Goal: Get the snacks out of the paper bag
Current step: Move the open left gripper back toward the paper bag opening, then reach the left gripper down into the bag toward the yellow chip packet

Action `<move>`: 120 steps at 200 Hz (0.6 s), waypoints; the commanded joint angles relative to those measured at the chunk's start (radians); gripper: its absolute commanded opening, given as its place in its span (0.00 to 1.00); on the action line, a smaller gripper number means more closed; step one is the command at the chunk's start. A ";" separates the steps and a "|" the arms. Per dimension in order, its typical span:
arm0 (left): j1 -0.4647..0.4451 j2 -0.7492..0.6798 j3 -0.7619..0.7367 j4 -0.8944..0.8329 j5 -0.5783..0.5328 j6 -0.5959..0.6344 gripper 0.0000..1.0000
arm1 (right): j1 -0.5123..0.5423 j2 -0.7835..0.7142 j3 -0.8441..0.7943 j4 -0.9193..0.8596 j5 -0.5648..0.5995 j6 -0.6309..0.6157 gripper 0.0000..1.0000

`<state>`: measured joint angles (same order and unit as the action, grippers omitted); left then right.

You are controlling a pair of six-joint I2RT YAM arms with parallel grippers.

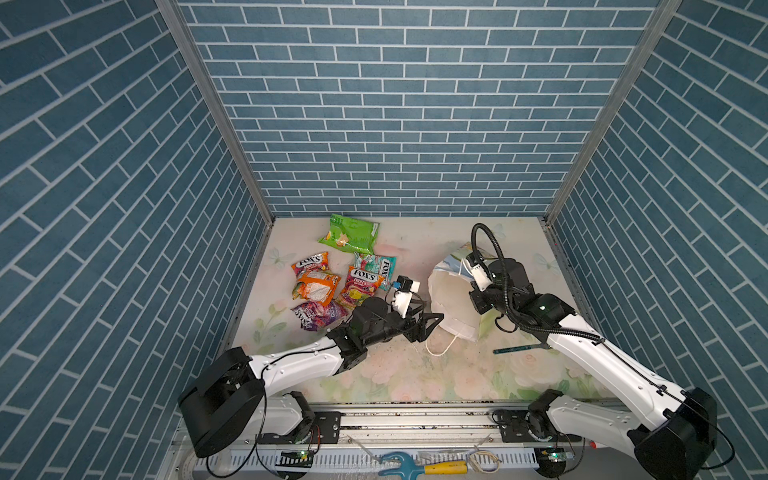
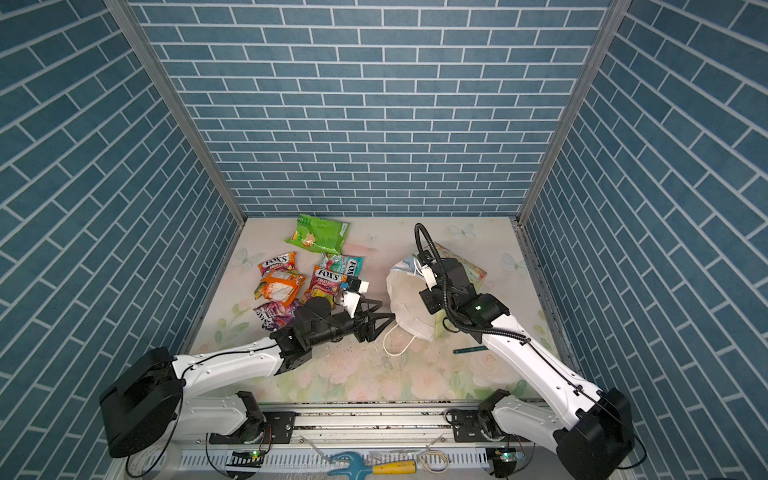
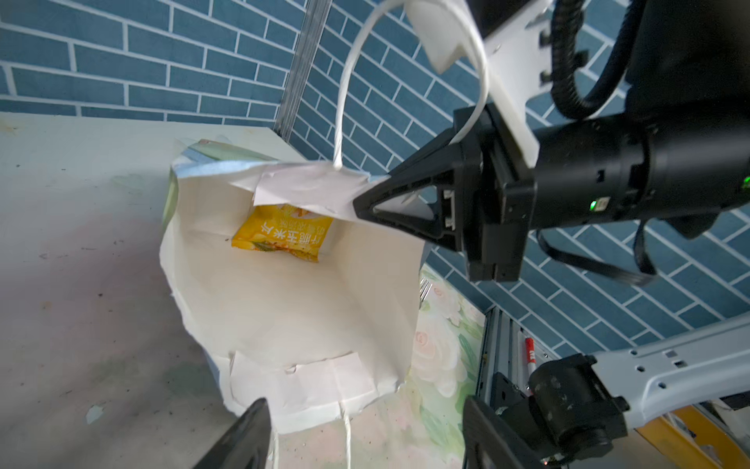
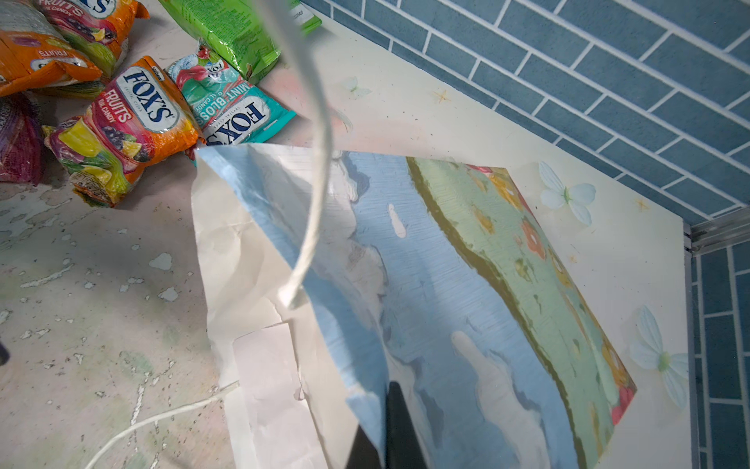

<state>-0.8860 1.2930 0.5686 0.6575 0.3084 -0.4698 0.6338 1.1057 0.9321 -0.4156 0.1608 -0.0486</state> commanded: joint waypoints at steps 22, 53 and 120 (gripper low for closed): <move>-0.008 0.057 0.063 0.068 -0.004 0.036 0.70 | -0.001 0.005 0.049 0.045 -0.054 0.042 0.00; -0.007 0.116 0.097 0.091 0.006 0.046 0.70 | -0.003 -0.018 0.048 0.057 -0.049 0.074 0.00; -0.007 0.224 0.159 0.156 0.017 0.064 0.66 | -0.002 -0.026 0.087 0.071 -0.032 0.141 0.00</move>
<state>-0.8883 1.4857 0.6735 0.7654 0.3099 -0.4335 0.6338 1.0992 0.9848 -0.3798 0.1307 0.0479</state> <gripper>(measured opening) 0.665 0.047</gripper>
